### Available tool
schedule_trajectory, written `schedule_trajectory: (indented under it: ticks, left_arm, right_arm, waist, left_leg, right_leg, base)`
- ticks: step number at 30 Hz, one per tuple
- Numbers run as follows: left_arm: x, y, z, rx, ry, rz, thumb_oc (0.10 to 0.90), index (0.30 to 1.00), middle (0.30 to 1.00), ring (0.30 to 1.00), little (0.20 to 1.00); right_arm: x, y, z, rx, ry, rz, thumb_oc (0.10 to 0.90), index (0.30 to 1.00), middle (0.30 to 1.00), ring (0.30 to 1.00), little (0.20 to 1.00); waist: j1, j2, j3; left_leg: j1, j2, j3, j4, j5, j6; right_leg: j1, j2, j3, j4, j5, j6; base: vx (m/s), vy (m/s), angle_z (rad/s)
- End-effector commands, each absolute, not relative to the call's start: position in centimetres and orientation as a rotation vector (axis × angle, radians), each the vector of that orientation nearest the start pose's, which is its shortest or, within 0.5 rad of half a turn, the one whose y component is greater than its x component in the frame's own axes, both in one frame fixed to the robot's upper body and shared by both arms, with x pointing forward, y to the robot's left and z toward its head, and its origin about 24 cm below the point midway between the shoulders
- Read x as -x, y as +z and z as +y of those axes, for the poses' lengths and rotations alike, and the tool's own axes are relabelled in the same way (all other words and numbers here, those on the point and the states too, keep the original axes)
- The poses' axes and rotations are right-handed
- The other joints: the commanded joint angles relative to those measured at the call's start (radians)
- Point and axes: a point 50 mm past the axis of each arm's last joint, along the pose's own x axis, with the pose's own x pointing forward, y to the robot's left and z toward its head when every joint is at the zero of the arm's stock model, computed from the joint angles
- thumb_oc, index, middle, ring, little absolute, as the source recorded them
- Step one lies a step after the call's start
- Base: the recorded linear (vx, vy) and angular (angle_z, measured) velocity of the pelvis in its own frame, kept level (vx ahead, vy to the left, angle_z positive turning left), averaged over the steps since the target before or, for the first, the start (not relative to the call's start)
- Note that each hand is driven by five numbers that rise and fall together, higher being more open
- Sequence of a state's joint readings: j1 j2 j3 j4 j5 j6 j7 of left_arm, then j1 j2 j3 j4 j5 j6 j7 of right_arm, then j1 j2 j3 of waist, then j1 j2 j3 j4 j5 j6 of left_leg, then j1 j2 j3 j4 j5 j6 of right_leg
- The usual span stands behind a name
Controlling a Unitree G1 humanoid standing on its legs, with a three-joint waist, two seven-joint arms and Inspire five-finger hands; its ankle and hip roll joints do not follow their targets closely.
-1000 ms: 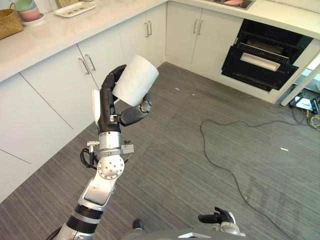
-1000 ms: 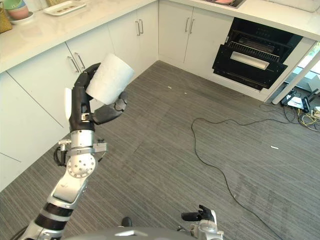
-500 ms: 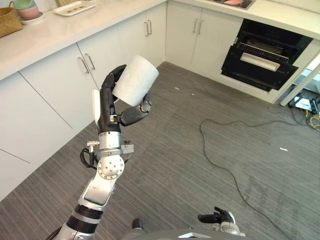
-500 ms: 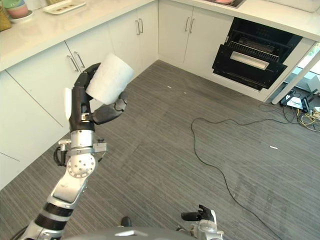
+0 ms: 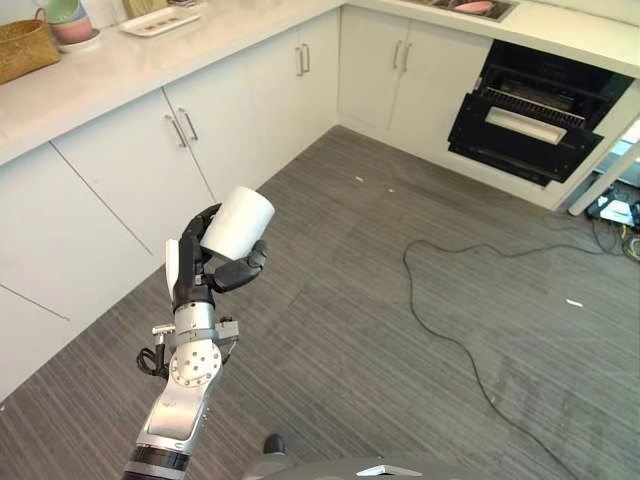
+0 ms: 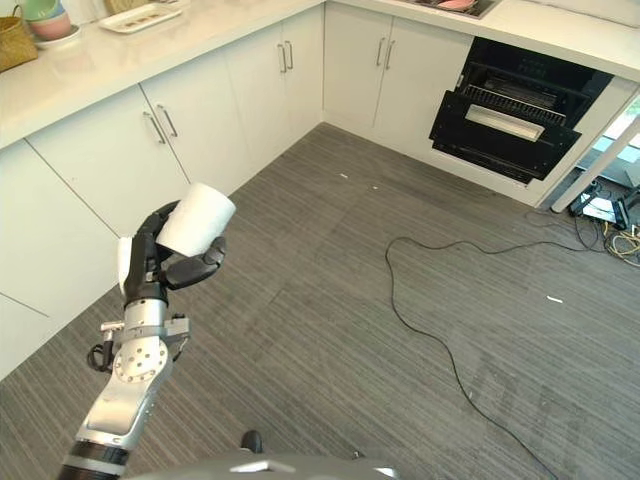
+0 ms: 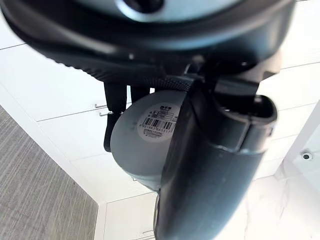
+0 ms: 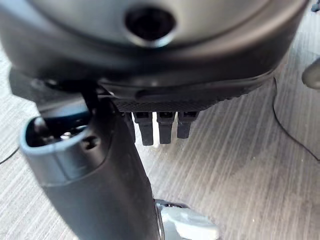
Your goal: Place the dishes in the dishwasher.
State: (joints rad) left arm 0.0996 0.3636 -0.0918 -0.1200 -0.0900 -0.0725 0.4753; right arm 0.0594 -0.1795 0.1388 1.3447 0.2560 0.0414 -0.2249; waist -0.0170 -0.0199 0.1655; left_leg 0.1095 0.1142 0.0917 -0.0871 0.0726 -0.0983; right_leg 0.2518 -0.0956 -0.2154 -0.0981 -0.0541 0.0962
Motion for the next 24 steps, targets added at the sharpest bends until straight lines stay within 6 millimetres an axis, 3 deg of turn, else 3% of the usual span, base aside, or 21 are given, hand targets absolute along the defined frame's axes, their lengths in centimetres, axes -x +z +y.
schedule_trajectory:
  ticks: [1,7,8,9,11,12,13,15,17,18,19,22,23,24]
  left_arm:
    - [-23.8,12.0,21.4,-0.197,0.4,-0.436,0.4,0.3,0.3,0.3,0.3]
    - [-23.9,12.4,21.3,-0.2,0.4,-0.454,0.4,0.3,0.3,0.3,0.3]
    - [-23.8,12.1,21.4,-0.194,0.411,-0.444,0.4,0.3,0.3,0.3,0.3]
    - [-23.8,12.1,21.4,-0.194,0.411,-0.445,0.4,0.3,0.3,0.3,0.3]
    - [-23.8,12.2,21.4,-0.176,0.415,-0.447,0.4,0.3,0.3,0.3,0.3]
    - [-23.7,12.1,21.5,-0.169,0.419,-0.442,0.4,0.3,0.3,0.3,0.3]
    - [-23.6,12.2,21.6,-0.176,0.421,-0.452,0.4,0.3,0.3,0.3,0.3]
    - [-23.5,12.2,21.5,-0.181,0.417,-0.456,0.4,0.3,0.3,0.3,0.3]
    - [-23.4,11.9,21.5,-0.188,0.417,-0.442,0.4,0.3,0.3,0.3,0.3]
    - [-23.3,11.5,21.7,-0.202,0.429,-0.428,0.4,0.3,0.3,0.3,0.3]
    - [-23.3,11.5,21.7,-0.202,0.429,-0.426,0.4,0.3,0.3,0.3,0.3]
    - [-23.2,11.5,21.9,-0.223,0.45,-0.426,0.4,0.3,0.3,0.3,0.3]
    - [-23.3,11.5,22.0,-0.226,0.47,-0.427,0.4,0.3,0.3,0.3,0.3]
    - [-23.4,11.5,22.1,-0.216,0.484,-0.429,0.4,0.3,0.3,0.3,0.3]
  right_arm:
    - [-5.0,-17.1,-22.4,0.238,-0.352,1.382,0.8,0.9,0.9,0.9,0.9]
    - [-5.8,-17.0,-22.4,0.25,-0.356,1.334,0.8,0.9,0.9,0.9,0.9]
    - [-6.1,-16.9,-22.4,0.263,-0.351,1.317,0.8,0.9,0.9,0.9,0.9]
    - [-6.1,-16.9,-22.4,0.263,-0.351,1.317,0.8,0.9,0.9,0.9,0.9]
    - [-6.6,-16.7,-22.8,0.273,-0.359,1.288,0.8,0.9,0.9,0.9,0.9]
    - [-6.6,-16.7,-22.9,0.278,-0.358,1.287,0.8,0.9,0.9,0.9,0.9]
    - [-6.6,-16.6,-23.3,0.29,-0.361,1.28,0.8,0.9,0.9,0.9,0.9]
    - [-6.6,-16.6,-23.4,0.299,-0.361,1.283,0.8,0.9,0.9,0.9,0.9]
    - [-6.1,-16.6,-23.5,0.302,-0.368,1.305,0.8,0.9,0.9,0.9,0.9]
    - [-5.7,-16.7,-23.4,0.296,-0.377,1.324,0.8,0.9,0.9,0.9,0.9]
    - [-5.6,-16.7,-23.4,0.297,-0.377,1.325,0.8,0.9,0.9,0.9,0.9]
    - [-5.6,-16.7,-23.6,0.316,-0.375,1.32,0.8,0.9,0.9,0.9,0.9]
    - [-5.8,-16.6,-23.8,0.351,-0.361,1.314,0.8,0.9,0.9,0.9,0.9]
    - [-6.0,-16.6,-23.7,0.383,-0.335,1.31,0.8,0.9,0.9,0.9,0.9]
  waist:
    - [-0.01,-0.017,-0.025]
    - [-0.01,-0.012,-0.006]
    - [-0.007,-0.015,0.007]
    - [-0.007,-0.015,0.008]
    - [0.0,-0.02,0.037]
    - [0.003,-0.024,0.048]
    - [0.022,-0.036,0.078]
    - [0.028,-0.037,0.088]
    - [0.035,-0.029,0.092]
    - [0.043,-0.02,0.081]
    - [0.046,-0.024,0.079]
    - [0.062,-0.01,0.064]
    - [0.078,-0.009,0.053]
    - [0.09,-0.012,0.041]
  left_leg:
    - [0.005,-0.026,-0.075,0.001,-0.059,-0.01]
    - [-0.009,-0.016,-0.082,0.03,-0.059,-0.022]
    - [-0.038,-0.016,-0.081,0.11,-0.084,-0.027]
    - [-0.042,-0.016,-0.082,0.119,-0.088,-0.027]
    - [-0.116,-0.033,-0.087,0.275,-0.084,-0.038]
    - [-0.16,-0.033,-0.081,0.367,-0.068,-0.042]
    - [-0.247,-0.053,-0.087,0.555,-0.006,-0.049]
    - [-0.294,-0.059,-0.088,0.616,0.005,-0.047]
    - [-0.361,-0.019,-0.008,0.543,0.029,-0.043]
    - [-0.388,0.033,0.045,0.397,0.024,-0.038]
    - [-0.379,0.029,0.051,0.383,0.028,-0.037]
    - [-0.375,0.073,0.127,0.122,0.11,-0.05]
    - [-0.4,0.093,0.129,0.031,0.144,-0.059]
    - [-0.411,0.1,0.119,0.018,0.158,-0.067]
  right_leg:
    - [-0.116,0.052,0.079,0.011,0.006,-0.014]
    - [-0.117,0.061,0.075,0.011,0.0,-0.027]
    - [-0.113,0.06,0.075,0.011,-0.003,-0.033]
    - [-0.114,0.06,0.075,0.011,-0.003,-0.033]
    - [-0.113,0.059,0.077,0.011,-0.003,-0.04]
    - [-0.11,0.057,0.075,0.011,-0.006,-0.047]
    - [-0.092,0.049,0.074,0.011,-0.01,-0.061]
    - [-0.082,0.047,0.069,0.011,-0.024,-0.064]
    - [-0.055,0.043,0.049,0.011,-0.051,-0.061]
    - [-0.029,0.041,0.04,0.011,-0.076,-0.044]
    - [-0.029,0.036,0.043,0.011,-0.077,-0.042]
    - [0.016,0.037,0.047,0.011,-0.113,-0.014]
    - [0.056,0.028,0.057,0.011,-0.136,-0.002]
    - [0.086,0.02,0.077,0.011,-0.148,0.003]
  base:
    - [0.01,-0.046,0.04]
    - [0.0,-0.071,0.06]
    - [0.0,-0.083,0.01]
    - [-0.01,-0.099,0.01]
    - [-0.04,-0.095,0.05]
    - [0.0,-0.168,0.06]
    - [0.05,-0.162,0.12]
    - [0.06,-0.073,0.02]
    - [0.26,0.059,-0.03]
    - [0.33,0.109,0.27]
    - [0.36,0.139,0.33]
    - [0.42,0.162,0.0]
    - [0.59,0.221,-0.17]
    - [0.61,0.217,-0.28]
